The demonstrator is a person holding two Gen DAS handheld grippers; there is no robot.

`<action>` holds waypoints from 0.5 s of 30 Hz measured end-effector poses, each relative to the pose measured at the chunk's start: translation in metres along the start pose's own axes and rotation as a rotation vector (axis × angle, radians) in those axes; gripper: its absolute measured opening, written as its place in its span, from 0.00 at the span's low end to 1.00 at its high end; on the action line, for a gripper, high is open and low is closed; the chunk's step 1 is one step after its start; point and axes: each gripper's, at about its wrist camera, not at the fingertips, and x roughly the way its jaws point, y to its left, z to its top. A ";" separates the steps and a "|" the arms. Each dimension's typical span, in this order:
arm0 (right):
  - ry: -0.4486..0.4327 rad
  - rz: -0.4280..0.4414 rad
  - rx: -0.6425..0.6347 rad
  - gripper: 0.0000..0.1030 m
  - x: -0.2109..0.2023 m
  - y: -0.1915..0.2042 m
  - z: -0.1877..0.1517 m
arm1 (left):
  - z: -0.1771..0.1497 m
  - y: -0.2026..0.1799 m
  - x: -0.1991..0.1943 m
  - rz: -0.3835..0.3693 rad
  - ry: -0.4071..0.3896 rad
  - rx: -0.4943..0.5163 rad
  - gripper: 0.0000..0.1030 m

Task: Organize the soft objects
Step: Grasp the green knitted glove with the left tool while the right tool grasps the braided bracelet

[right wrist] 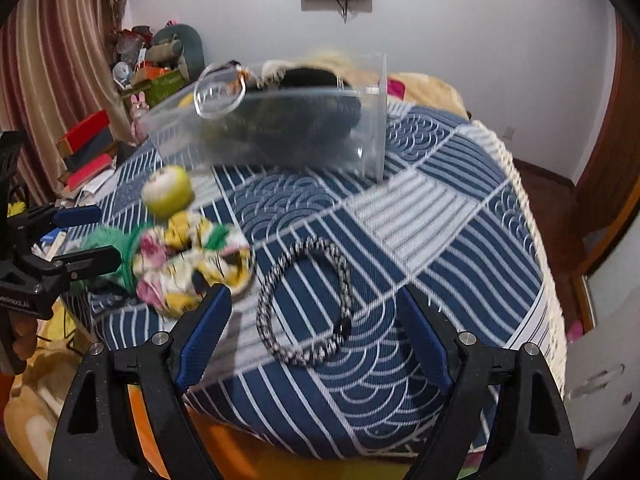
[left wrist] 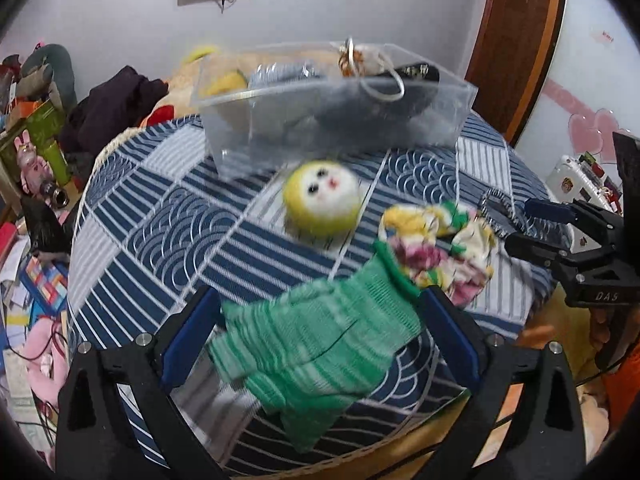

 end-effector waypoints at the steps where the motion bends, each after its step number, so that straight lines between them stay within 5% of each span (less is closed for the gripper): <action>1: 0.003 -0.006 -0.005 0.75 0.001 0.001 0.000 | -0.003 0.000 0.002 0.008 0.002 -0.002 0.98; 8: -0.014 -0.023 -0.022 0.53 0.002 0.012 -0.006 | -0.017 0.014 0.005 -0.001 -0.008 -0.051 0.95; 15: -0.034 0.005 0.029 0.16 0.005 0.002 -0.005 | -0.019 0.019 -0.004 -0.013 -0.031 -0.063 0.71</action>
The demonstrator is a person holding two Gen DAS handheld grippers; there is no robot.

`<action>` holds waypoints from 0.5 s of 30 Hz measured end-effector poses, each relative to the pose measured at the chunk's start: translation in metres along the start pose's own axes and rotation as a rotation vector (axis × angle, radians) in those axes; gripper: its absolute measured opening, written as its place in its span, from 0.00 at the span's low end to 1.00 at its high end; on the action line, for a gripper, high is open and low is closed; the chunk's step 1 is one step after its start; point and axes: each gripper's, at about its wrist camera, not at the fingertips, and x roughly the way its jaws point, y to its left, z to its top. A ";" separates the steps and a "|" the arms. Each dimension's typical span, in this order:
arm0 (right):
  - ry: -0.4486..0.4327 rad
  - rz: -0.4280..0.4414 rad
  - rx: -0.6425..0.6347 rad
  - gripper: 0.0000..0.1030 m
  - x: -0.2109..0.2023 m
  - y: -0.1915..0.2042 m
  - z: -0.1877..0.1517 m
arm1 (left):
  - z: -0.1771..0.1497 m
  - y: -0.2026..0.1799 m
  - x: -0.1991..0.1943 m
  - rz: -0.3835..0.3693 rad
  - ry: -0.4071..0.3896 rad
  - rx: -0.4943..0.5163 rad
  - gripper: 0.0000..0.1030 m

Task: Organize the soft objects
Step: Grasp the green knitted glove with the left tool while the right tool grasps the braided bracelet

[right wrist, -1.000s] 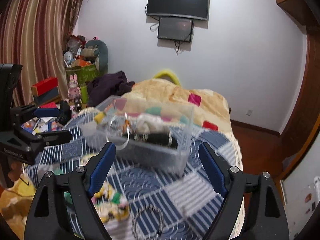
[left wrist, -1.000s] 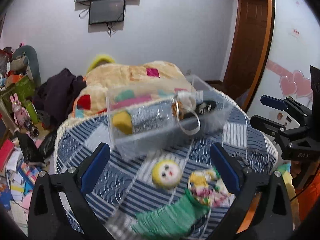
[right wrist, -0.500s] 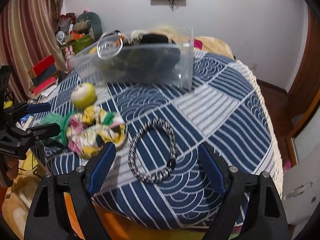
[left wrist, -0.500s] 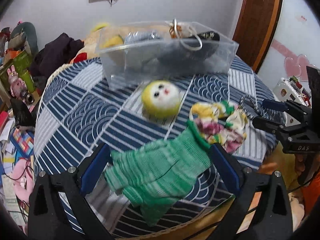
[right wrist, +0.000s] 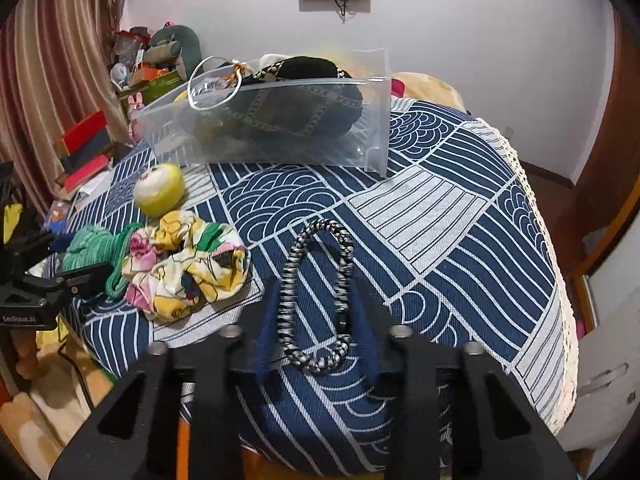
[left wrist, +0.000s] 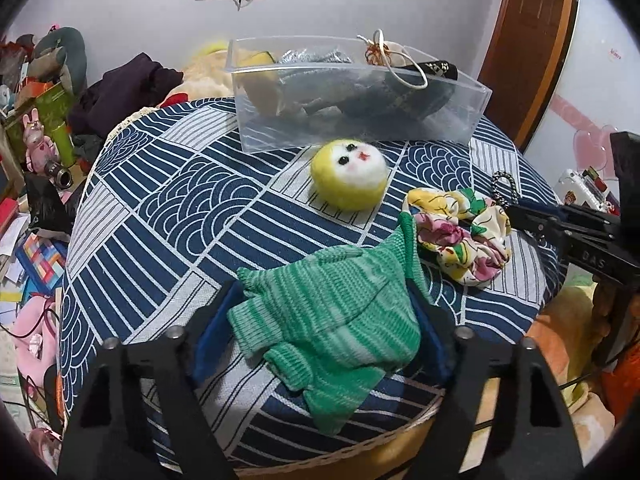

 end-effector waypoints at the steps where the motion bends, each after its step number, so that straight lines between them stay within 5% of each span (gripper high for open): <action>1: -0.003 0.004 0.007 0.13 -0.001 -0.001 -0.001 | 0.001 0.001 -0.001 -0.001 -0.002 -0.005 0.66; 6: -0.026 0.024 0.040 0.11 -0.008 -0.007 -0.003 | 0.004 0.003 -0.006 0.006 -0.015 -0.013 0.47; 15: -0.112 0.031 0.059 0.11 -0.033 -0.013 0.008 | 0.034 -0.003 -0.034 0.033 -0.122 0.030 0.44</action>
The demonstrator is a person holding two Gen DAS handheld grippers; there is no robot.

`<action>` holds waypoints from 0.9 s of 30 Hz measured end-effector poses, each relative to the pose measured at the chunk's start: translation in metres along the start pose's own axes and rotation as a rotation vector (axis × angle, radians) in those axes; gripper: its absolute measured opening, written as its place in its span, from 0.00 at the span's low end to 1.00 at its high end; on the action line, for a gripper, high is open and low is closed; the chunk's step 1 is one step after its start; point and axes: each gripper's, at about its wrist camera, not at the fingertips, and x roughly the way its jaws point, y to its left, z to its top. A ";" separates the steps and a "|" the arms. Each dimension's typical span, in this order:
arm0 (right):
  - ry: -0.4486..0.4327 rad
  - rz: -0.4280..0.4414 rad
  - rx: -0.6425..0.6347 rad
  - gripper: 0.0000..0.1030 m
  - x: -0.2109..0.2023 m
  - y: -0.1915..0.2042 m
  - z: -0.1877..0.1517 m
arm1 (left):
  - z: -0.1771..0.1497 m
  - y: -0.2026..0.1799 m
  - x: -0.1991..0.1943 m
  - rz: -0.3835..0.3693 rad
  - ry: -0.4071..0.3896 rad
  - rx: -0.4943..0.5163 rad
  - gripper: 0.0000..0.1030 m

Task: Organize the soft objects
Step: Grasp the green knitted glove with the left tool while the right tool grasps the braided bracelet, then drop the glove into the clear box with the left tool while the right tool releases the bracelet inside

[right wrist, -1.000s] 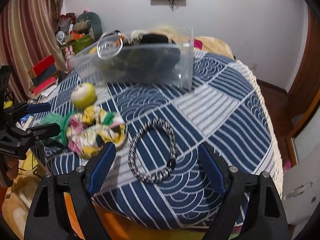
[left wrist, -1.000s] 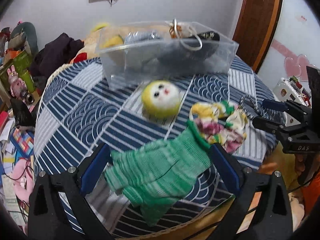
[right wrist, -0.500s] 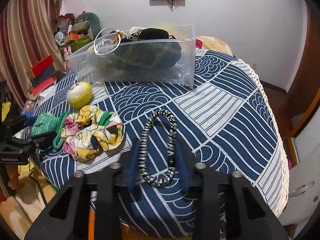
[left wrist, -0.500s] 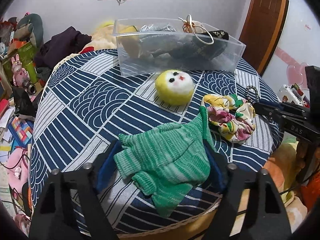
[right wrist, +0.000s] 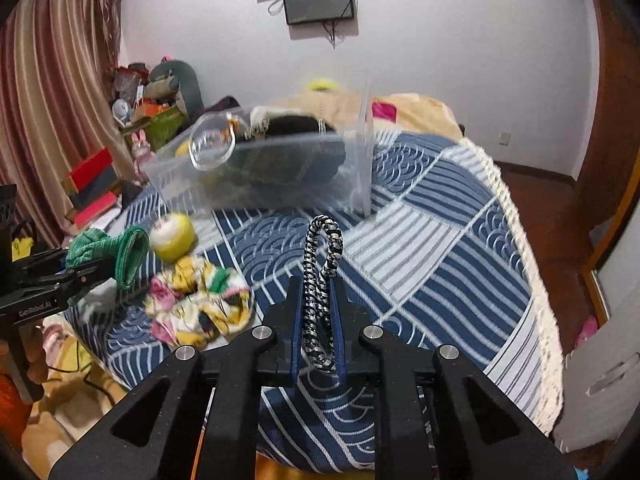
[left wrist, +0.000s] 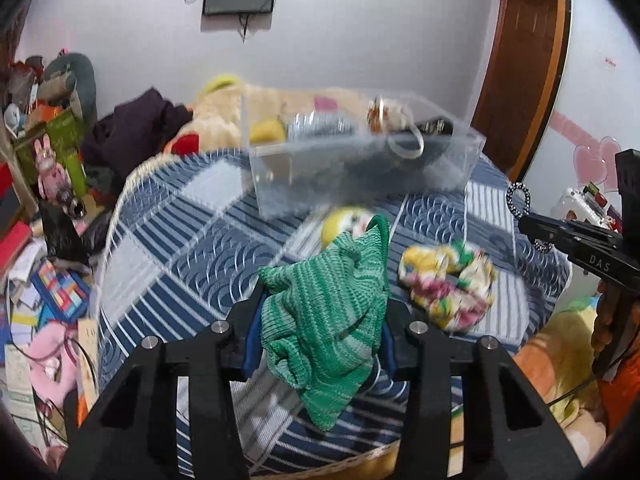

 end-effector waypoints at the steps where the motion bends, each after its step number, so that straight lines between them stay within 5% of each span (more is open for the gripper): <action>1: -0.011 0.000 0.000 0.11 -0.002 0.001 0.004 | 0.005 -0.001 -0.003 -0.003 -0.015 0.004 0.44; 14: -0.165 0.031 -0.030 0.11 -0.009 0.017 0.064 | 0.075 0.005 -0.004 -0.010 -0.156 0.000 0.44; 27: -0.158 0.060 -0.058 0.11 0.033 0.028 0.103 | 0.127 0.012 0.049 -0.034 -0.143 -0.035 0.44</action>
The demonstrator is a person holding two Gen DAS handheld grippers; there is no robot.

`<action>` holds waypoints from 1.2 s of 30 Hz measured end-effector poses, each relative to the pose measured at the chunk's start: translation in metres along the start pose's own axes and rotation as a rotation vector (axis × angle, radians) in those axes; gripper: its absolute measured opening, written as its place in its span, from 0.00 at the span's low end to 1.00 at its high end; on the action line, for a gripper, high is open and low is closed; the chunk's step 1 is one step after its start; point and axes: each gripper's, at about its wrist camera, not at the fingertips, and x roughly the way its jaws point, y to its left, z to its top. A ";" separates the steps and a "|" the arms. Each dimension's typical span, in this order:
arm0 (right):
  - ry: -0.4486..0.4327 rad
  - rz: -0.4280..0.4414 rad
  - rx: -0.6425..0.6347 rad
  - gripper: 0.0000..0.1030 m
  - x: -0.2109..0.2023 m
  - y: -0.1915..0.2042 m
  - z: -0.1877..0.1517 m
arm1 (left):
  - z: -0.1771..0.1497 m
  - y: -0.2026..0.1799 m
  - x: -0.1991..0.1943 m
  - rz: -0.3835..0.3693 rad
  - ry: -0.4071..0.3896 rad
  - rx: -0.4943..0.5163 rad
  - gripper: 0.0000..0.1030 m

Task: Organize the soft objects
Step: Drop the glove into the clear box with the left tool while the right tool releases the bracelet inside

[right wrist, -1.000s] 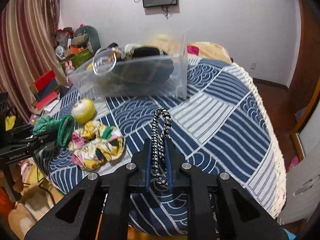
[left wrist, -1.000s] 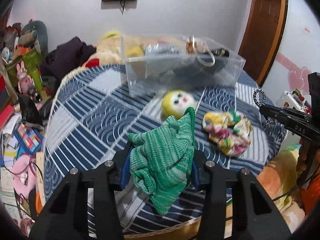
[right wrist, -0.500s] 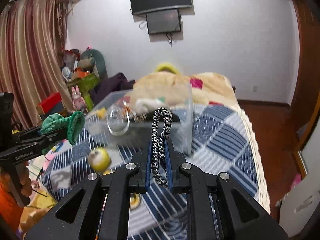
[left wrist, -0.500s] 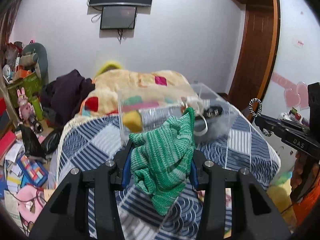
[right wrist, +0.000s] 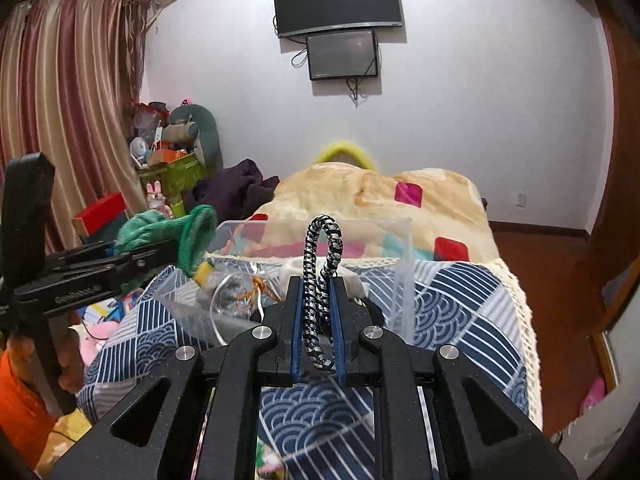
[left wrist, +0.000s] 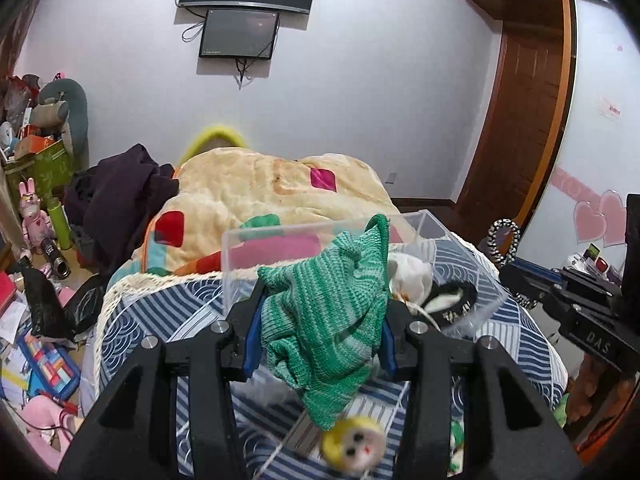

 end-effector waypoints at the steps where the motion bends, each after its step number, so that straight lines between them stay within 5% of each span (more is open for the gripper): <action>1: 0.002 0.001 -0.001 0.11 0.004 0.000 0.002 | 0.002 -0.001 0.006 -0.004 0.003 -0.003 0.44; 14: 0.092 -0.019 -0.009 0.11 0.054 0.004 0.009 | 0.014 -0.006 0.077 -0.051 0.108 -0.031 0.44; 18: 0.128 -0.040 -0.019 0.12 0.061 0.007 0.002 | 0.012 -0.006 0.088 -0.030 0.162 -0.014 0.52; 24: 0.149 -0.055 0.016 0.40 0.058 -0.004 0.000 | 0.005 -0.015 0.078 0.009 0.154 0.057 0.69; 29: 0.140 -0.085 0.012 0.59 0.047 -0.009 0.000 | 0.004 -0.017 0.062 0.012 0.140 0.068 0.71; 36: 0.073 -0.098 -0.022 0.63 0.016 -0.003 0.009 | 0.008 -0.018 0.020 0.015 0.066 0.072 0.81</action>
